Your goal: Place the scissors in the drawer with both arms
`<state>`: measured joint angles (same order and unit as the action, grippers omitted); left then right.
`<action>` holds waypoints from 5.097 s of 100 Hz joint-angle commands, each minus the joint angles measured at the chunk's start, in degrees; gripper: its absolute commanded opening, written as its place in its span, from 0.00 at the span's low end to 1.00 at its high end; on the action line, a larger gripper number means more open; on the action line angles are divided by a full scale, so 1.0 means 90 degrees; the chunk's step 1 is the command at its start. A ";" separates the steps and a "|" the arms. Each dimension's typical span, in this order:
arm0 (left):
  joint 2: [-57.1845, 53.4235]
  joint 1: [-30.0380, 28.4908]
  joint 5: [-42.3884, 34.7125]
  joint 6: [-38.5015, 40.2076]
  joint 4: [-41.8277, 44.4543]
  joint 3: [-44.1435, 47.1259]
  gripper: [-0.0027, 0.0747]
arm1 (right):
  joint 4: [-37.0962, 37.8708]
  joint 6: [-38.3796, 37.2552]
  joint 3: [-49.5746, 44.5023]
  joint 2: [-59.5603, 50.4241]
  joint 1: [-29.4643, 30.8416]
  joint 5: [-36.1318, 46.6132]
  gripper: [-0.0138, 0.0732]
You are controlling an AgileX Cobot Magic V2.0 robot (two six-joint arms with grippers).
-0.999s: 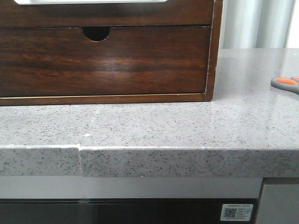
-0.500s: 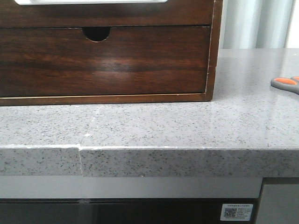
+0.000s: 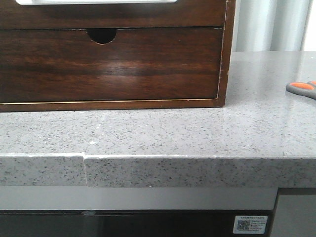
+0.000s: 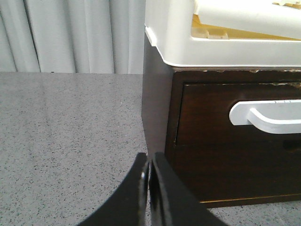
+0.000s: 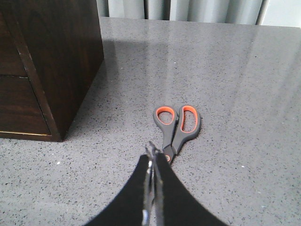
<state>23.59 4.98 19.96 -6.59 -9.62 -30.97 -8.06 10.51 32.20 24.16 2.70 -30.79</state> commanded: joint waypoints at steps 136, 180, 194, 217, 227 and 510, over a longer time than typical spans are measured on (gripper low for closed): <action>0.0501 0.0047 -0.0241 0.0029 -0.3494 -0.0188 0.58 | -0.0071 0.0015 0.0217 0.0087 0.0022 0.0885 0.71; 0.2335 0.0047 0.0601 -0.1635 -0.7678 -0.0188 0.58 | -0.0236 0.0015 0.0217 0.0087 0.0022 0.0885 0.71; 0.2899 0.0047 0.1115 -0.3094 -0.9517 -0.0188 0.58 | -0.0236 0.0015 0.0217 0.0087 0.0022 0.0885 0.71; 0.3885 0.0047 0.2115 -0.4189 -1.0829 -0.0342 0.58 | -0.0236 0.0015 0.0217 0.0087 0.0022 0.0890 0.71; 0.4299 0.0047 0.2598 -0.4197 -1.0829 -0.0595 0.58 | -0.0236 0.0015 0.0217 0.0087 0.0022 0.0890 0.71; 0.2275 0.0047 0.4241 -0.4258 -1.0153 0.0848 0.52 | -0.0236 0.0015 0.0351 0.0203 0.0022 0.0611 0.71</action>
<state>44.32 4.98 53.93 -44.24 -100.46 -21.39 -9.99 10.43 32.32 24.33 2.70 -27.92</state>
